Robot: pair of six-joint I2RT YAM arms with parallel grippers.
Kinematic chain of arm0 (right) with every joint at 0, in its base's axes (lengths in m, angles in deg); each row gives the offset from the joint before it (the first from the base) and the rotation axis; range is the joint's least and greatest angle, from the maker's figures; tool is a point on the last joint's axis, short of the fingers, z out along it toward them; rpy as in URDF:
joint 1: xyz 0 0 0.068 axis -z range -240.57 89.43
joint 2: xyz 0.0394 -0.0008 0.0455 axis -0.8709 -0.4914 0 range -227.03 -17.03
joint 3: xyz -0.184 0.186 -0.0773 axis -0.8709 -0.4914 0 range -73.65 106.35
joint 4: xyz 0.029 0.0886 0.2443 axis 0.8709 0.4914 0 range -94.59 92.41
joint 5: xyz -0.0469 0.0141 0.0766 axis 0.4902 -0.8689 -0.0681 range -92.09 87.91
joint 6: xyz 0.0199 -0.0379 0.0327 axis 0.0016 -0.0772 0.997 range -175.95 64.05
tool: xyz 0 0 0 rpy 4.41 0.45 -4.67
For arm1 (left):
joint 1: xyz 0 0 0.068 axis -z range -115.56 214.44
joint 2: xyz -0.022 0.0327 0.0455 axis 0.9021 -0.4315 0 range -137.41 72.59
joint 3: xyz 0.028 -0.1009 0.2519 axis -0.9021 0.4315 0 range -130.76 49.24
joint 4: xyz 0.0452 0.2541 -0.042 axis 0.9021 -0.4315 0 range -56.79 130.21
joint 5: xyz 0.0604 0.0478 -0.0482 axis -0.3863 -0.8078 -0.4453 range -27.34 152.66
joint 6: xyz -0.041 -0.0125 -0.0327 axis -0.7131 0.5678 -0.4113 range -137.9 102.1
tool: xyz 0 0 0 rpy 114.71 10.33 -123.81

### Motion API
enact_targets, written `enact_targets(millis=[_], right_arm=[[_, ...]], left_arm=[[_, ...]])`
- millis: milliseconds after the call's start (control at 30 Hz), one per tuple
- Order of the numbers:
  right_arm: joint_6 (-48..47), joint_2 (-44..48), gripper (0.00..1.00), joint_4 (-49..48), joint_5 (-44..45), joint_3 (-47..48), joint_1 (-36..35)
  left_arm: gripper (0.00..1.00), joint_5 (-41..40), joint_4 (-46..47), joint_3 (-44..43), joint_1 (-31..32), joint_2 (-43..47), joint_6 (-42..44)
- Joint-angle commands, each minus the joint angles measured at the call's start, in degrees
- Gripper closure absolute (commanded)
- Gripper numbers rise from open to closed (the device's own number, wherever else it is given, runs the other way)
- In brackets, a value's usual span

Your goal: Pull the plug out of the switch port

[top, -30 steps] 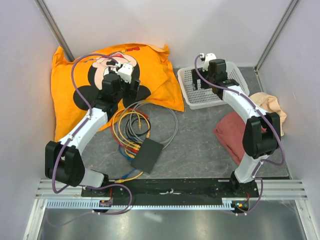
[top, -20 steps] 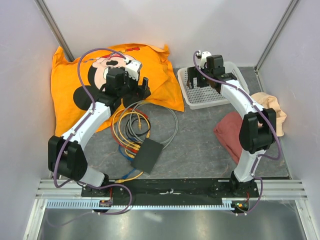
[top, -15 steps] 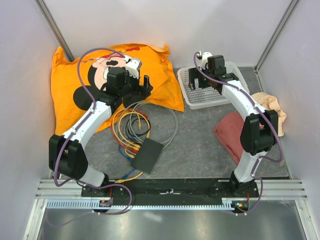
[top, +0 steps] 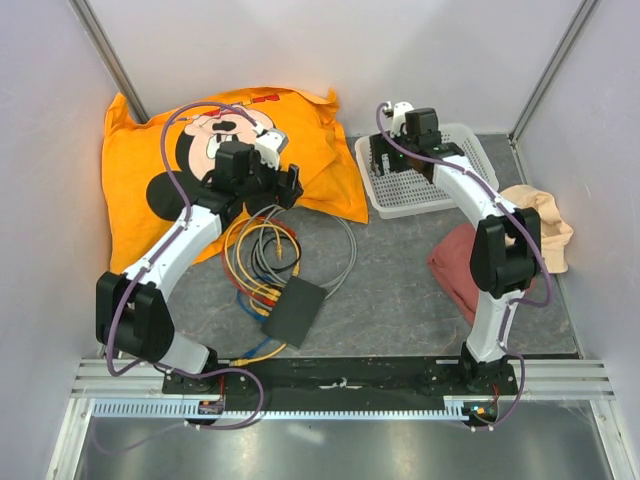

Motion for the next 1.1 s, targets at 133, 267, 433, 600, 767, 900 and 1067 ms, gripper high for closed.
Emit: enact_targets(millis=[133,267,433,600,767,900,1067], right_arm=[[-9.7,9.2,0.21,2.0,-14.8,-11.0,-6.9],[-19.8,16.3,0.23,5.2,-17.3,-19.4,-9.9],[-21.6,12.9,0.30,7.4,-12.0,-22.1,-10.9],[-17.2,4.9,0.33,6.9,-4.2,-17.3,-7.4],[-17.0,-1.3,0.33,6.8,-1.6,-7.6,-1.2],[-17.9,-3.8,0.33,6.8,-1.6,-1.0,0.2],[-17.8,0.5,0.30,6.9,-10.1,-6.3,-2.6]], left_arm=[[0.02,-0.6,-8.6,4.0,-0.6,8.4,10.2],[0.01,0.2,-11.9,9.5,-3.3,11.6,13.7],[0.01,4.1,-17.4,14.0,-4.3,13.9,20.9],[0.03,4.7,-22.8,15.7,-4.3,14.2,27.8],[0.05,2.2,-23.1,19.6,-4.2,15.1,36.5],[0.07,4.4,-26.7,21.7,-3.9,16.5,41.5],[0.11,6.2,-29.8,25.0,-3.6,20.1,51.8]])
